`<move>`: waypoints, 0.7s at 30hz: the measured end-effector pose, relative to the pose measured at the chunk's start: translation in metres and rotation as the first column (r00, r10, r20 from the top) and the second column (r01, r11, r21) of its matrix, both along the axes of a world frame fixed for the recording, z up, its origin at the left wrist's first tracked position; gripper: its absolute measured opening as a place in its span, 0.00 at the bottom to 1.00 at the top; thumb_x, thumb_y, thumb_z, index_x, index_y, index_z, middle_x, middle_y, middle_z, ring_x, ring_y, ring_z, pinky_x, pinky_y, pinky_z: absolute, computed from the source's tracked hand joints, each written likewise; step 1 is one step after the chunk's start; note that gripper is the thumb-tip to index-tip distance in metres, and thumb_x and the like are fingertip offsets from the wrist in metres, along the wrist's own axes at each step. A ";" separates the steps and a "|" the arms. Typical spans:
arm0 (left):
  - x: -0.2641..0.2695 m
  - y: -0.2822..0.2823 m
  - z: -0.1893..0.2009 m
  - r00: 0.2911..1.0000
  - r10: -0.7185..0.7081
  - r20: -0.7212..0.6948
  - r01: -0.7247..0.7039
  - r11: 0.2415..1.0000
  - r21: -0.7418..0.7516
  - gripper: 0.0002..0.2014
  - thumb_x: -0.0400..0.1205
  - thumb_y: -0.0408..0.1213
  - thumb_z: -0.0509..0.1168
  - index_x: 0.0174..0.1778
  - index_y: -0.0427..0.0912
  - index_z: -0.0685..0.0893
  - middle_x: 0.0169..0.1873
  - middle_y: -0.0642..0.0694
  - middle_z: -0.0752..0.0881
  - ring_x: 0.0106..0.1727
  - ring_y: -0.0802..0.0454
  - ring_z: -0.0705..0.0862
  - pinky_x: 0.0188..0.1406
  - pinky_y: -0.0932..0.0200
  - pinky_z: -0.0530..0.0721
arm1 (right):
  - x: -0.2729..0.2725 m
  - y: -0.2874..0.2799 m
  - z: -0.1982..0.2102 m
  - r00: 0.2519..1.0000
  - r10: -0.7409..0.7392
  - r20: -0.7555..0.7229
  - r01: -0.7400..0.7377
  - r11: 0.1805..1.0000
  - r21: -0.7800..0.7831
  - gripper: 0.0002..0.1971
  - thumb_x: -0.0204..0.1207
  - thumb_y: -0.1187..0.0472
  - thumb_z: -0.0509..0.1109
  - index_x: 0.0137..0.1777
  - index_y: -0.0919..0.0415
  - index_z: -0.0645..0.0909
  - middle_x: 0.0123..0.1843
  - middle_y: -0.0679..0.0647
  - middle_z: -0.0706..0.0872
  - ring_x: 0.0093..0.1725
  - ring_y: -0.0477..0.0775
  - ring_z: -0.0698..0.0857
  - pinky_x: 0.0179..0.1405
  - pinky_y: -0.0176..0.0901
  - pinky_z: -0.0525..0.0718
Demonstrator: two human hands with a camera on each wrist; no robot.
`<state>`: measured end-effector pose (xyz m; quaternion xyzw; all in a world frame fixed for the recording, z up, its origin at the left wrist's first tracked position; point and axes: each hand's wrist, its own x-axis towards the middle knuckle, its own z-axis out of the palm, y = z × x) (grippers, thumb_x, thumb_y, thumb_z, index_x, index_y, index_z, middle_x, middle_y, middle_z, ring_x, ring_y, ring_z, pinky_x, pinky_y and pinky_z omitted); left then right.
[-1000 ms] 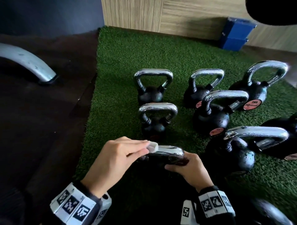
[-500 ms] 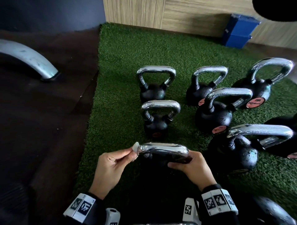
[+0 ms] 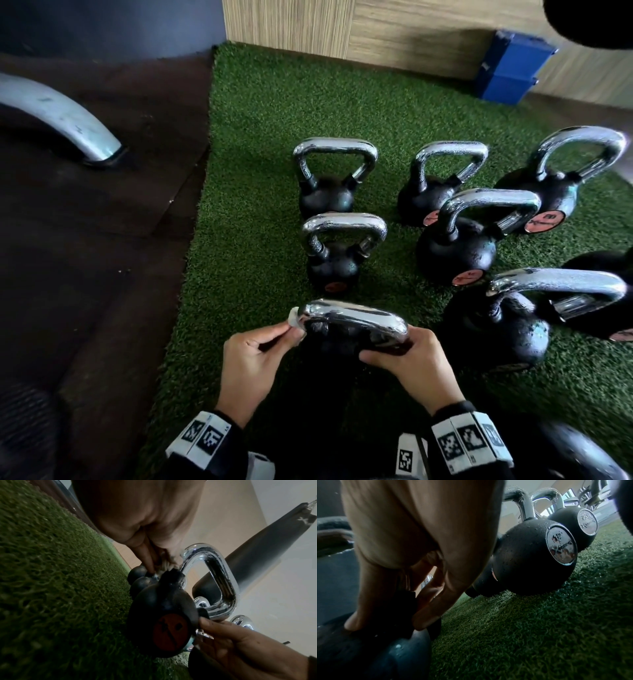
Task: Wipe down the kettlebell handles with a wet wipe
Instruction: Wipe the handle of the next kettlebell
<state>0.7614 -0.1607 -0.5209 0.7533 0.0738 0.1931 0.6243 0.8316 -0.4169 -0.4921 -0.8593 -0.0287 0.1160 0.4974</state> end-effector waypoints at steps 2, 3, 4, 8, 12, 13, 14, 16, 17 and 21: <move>0.009 0.003 0.003 1.000 -0.008 -0.013 0.009 0.999 0.044 0.10 0.76 0.51 0.76 0.52 0.57 0.94 0.46 0.61 0.94 0.50 0.61 0.93 0.52 0.62 0.90 | -0.003 -0.003 0.003 0.998 0.056 0.033 -0.055 0.998 -0.036 0.19 0.55 0.57 0.91 0.44 0.59 0.90 0.42 0.49 0.93 0.45 0.48 0.91 0.53 0.55 0.88; 0.015 0.004 0.005 1.000 -0.015 -0.022 0.017 0.998 0.066 0.11 0.76 0.52 0.75 0.53 0.56 0.94 0.45 0.62 0.94 0.49 0.62 0.93 0.51 0.61 0.90 | -0.005 -0.004 0.004 0.993 0.099 0.058 -0.096 0.994 -0.051 0.15 0.57 0.60 0.90 0.41 0.58 0.90 0.40 0.49 0.91 0.43 0.48 0.90 0.51 0.54 0.88; 0.022 0.004 0.008 0.999 -0.021 -0.039 0.025 0.996 0.085 0.12 0.77 0.52 0.75 0.52 0.54 0.95 0.43 0.64 0.94 0.47 0.63 0.93 0.50 0.62 0.89 | -0.007 -0.004 0.007 0.985 0.149 0.091 -0.145 0.988 -0.054 0.13 0.58 0.62 0.90 0.38 0.51 0.90 0.38 0.47 0.88 0.40 0.45 0.88 0.47 0.49 0.87; 0.054 -0.004 0.020 0.995 -0.030 -0.098 0.049 0.979 0.198 0.11 0.78 0.49 0.77 0.52 0.48 0.95 0.35 0.70 0.91 0.42 0.73 0.90 0.46 0.75 0.84 | -0.019 -0.003 0.014 0.939 0.303 0.161 -0.296 0.953 -0.068 0.23 0.65 0.68 0.85 0.36 0.32 0.90 0.36 0.43 0.85 0.37 0.39 0.85 0.37 0.34 0.78; 0.075 -0.020 0.040 0.976 -0.172 -0.133 0.200 0.949 0.242 0.06 0.80 0.46 0.75 0.46 0.51 0.96 0.30 0.69 0.90 0.36 0.74 0.89 0.37 0.77 0.80 | -0.022 0.003 0.018 0.936 0.343 0.077 -0.339 0.939 -0.064 0.08 0.71 0.62 0.83 0.45 0.45 0.95 0.43 0.41 0.91 0.43 0.38 0.90 0.44 0.30 0.81; 0.078 -0.021 0.044 0.964 -0.202 -0.174 0.243 0.934 0.261 0.09 0.80 0.51 0.73 0.41 0.53 0.96 0.28 0.67 0.89 0.32 0.73 0.87 0.33 0.77 0.76 | -0.020 0.005 0.018 0.938 0.338 0.074 -0.333 0.940 -0.072 0.08 0.72 0.61 0.82 0.46 0.45 0.94 0.44 0.40 0.92 0.45 0.38 0.90 0.47 0.29 0.82; 0.081 -0.020 0.046 0.947 -0.229 -0.224 0.287 0.917 0.278 0.14 0.79 0.56 0.69 0.38 0.52 0.94 0.25 0.64 0.88 0.29 0.71 0.84 0.30 0.75 0.73 | -0.017 0.007 0.019 0.946 0.315 0.080 -0.309 0.948 -0.077 0.09 0.72 0.60 0.82 0.45 0.42 0.94 0.44 0.39 0.92 0.46 0.38 0.90 0.49 0.30 0.83; 0.084 -0.015 0.046 0.910 -0.276 -0.309 0.362 0.893 0.267 0.17 0.79 0.59 0.67 0.41 0.50 0.93 0.27 0.63 0.88 0.31 0.72 0.83 0.34 0.72 0.74 | -0.007 0.010 0.018 0.975 0.193 0.109 -0.189 0.981 -0.051 0.15 0.71 0.58 0.83 0.46 0.33 0.91 0.44 0.40 0.92 0.45 0.37 0.90 0.50 0.31 0.84; 0.084 -0.013 0.043 0.900 -0.290 -0.326 0.379 0.889 0.256 0.13 0.81 0.55 0.70 0.46 0.52 0.95 0.34 0.69 0.91 0.38 0.76 0.85 0.40 0.76 0.76 | 0.000 0.011 0.016 0.985 0.131 0.112 -0.127 0.991 -0.040 0.17 0.69 0.56 0.84 0.50 0.30 0.90 0.46 0.42 0.92 0.45 0.39 0.90 0.50 0.33 0.86; 0.079 -0.017 0.036 0.951 -0.227 -0.208 0.292 0.882 0.371 0.08 0.81 0.44 0.76 0.54 0.49 0.95 0.47 0.72 0.89 0.46 0.85 0.83 0.46 0.83 0.77 | 0.022 0.020 0.009 0.971 0.187 -0.147 -0.177 0.981 0.082 0.34 0.67 0.48 0.84 0.75 0.46 0.81 0.65 0.46 0.88 0.61 0.51 0.90 0.68 0.54 0.85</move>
